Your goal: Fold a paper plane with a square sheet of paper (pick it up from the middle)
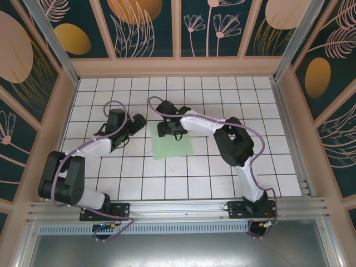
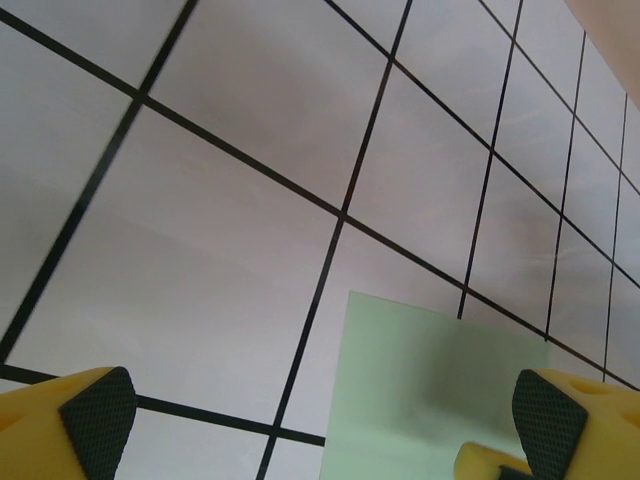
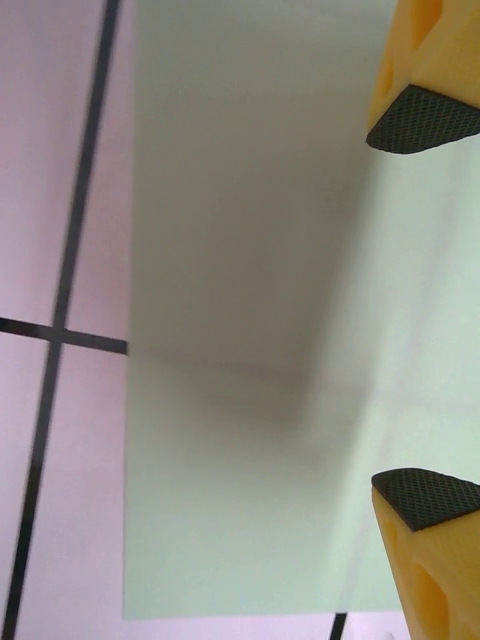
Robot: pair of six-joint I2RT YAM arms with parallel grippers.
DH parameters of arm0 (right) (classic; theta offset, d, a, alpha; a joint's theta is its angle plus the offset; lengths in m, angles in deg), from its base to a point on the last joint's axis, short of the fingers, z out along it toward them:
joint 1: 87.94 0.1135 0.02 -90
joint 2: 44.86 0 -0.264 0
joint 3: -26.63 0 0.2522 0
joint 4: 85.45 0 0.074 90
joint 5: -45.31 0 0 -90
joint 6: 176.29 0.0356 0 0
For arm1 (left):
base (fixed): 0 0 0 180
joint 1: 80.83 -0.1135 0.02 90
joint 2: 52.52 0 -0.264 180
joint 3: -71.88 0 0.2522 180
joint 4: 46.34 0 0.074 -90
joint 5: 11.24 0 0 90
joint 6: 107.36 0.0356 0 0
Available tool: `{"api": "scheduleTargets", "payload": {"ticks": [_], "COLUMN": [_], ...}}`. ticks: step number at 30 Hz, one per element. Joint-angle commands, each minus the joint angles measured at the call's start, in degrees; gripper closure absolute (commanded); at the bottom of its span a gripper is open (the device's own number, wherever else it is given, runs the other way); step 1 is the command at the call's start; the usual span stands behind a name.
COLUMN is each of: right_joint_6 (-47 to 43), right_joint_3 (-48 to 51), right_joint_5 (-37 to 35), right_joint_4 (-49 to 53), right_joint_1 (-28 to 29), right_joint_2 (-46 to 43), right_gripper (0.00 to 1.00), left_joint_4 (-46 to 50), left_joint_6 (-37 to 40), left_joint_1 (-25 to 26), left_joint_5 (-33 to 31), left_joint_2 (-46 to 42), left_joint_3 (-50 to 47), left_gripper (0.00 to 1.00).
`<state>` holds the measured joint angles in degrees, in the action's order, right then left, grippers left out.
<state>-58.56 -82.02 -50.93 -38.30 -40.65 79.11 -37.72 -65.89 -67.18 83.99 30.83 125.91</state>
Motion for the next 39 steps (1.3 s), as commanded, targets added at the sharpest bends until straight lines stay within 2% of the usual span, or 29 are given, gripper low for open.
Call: {"api": "scheduleTargets", "payload": {"ticks": [1, 8, 12, 17, 26, 29, 31, 34, 39], "right_joint_6": [5.8, 5.5, 4.9, 5.1, 5.1, 5.3, 6.0, 8.6, 13.6], "right_joint_3": [-2.1, -3.6, -3.4, -1.5, -1.2, 3.4, 8.5, 16.3, 25.5], "right_joint_5": [-1.9, -3.1, -4.0, -4.4, -2.8, 2.9, 10.5, 22.4, 36.7], "right_joint_4": [2.5, 5.0, 6.3, 6.2, 1.7, -5.8, -14.0, -25.5, -40.6], "right_joint_1": [0.6, 1.3, 1.8, 1.8, 1.0, 0.0, -1.5, -4.5, -8.8], "right_joint_2": [2.6, 6.0, 8.4, 9.4, 4.6, -1.1, -6.0, -12.4, -18.7], "right_gripper": [0.15, 0.15, 0.18, 0.28, 0.58, 0.67, 0.71, 0.74, 0.75], "left_joint_4": [1.9, 2.0, 2.1, 2.2, 1.5, 0.3, -1.1, -3.7, -10.2], "left_joint_6": [-0.4, -0.2, 0.0, 0.2, -0.2, -0.3, -0.3, -0.3, -1.0], "left_joint_1": [-0.4, -0.8, -0.9, -1.0, -1.1, -1.1, -1.1, -1.2, -1.2], "left_joint_5": [-3.0, -2.8, -2.8, -2.9, -1.1, 0.7, 3.0, 7.3, 16.7], "left_joint_2": [-1.2, -0.8, -0.8, -1.1, -1.3, -2.0, -2.6, -3.2, -3.7], "left_joint_3": [-0.7, -1.2, -1.3, -1.5, -2.2, -3.0, -3.7, -4.8, -6.5], "left_gripper": [0.01, 0.01, 0.01, 0.01, 0.01, 0.01, 0.02, 0.01, 0.02]}}
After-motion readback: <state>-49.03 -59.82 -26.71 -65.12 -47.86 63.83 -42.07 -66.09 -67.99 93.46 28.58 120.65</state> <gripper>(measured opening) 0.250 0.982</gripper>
